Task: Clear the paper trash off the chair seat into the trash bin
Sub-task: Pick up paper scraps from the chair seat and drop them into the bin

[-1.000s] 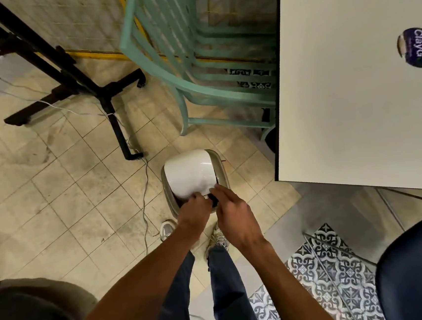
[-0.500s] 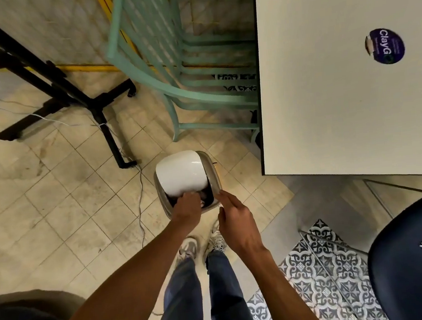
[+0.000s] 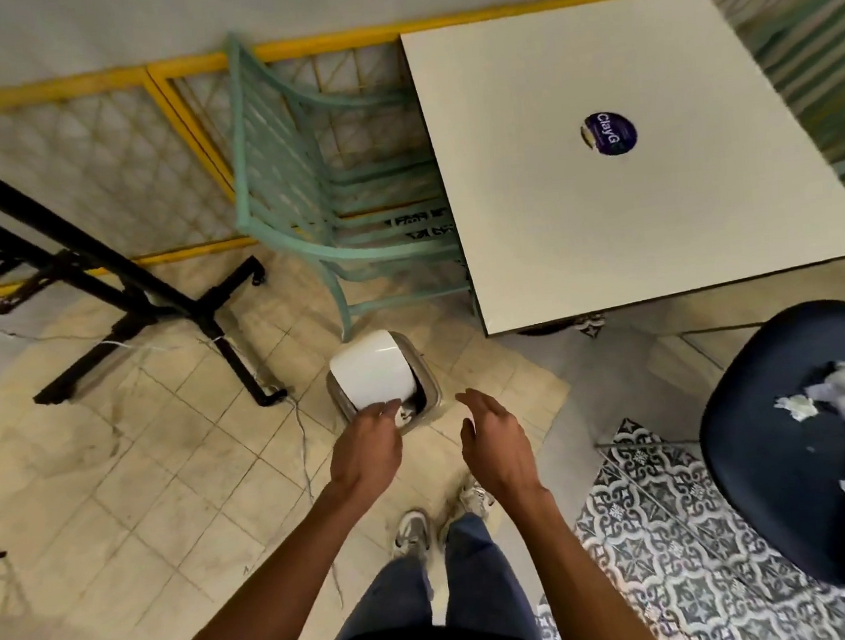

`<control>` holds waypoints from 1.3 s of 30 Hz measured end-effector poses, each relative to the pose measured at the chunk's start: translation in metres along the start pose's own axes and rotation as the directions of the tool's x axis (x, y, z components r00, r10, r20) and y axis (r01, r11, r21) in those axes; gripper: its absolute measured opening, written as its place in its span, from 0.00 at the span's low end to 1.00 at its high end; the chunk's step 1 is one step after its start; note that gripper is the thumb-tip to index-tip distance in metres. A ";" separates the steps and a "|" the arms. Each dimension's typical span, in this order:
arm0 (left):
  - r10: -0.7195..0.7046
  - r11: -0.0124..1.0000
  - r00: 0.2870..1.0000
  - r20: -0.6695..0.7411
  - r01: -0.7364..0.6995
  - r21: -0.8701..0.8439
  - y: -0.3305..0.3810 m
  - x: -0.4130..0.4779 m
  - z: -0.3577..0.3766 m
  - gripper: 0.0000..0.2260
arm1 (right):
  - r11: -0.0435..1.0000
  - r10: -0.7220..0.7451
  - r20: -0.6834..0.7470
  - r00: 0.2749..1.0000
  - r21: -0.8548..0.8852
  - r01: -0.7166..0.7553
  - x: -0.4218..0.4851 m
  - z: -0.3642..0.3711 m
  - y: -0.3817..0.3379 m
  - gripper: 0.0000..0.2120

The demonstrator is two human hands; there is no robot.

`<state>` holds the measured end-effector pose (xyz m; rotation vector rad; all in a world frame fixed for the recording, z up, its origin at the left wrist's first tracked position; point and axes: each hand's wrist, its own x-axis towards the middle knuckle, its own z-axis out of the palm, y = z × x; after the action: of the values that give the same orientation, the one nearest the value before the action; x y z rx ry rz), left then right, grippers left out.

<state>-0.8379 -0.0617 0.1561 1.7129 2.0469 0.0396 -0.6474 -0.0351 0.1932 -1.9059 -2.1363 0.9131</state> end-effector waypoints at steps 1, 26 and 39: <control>0.049 0.999 0.999 -0.015 -0.049 0.011 0.009 -0.009 -0.009 0.21 | 1.000 0.017 -0.031 0.999 0.006 -0.017 -0.013 -0.009 0.001 0.21; 0.636 0.768 0.767 0.084 -0.640 0.035 0.414 -0.049 0.108 0.18 | 0.904 0.421 -0.360 0.832 0.098 -0.415 -0.201 -0.177 0.362 0.16; 0.684 0.683 0.672 0.283 -0.727 0.075 0.604 -0.012 0.181 0.15 | 0.772 0.635 -0.265 0.725 0.194 -0.606 -0.198 -0.241 0.536 0.17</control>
<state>-0.2117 0.0116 0.1881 2.4104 1.1250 -0.1018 -0.0353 -0.1298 0.1675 -2.5629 -1.2417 0.6966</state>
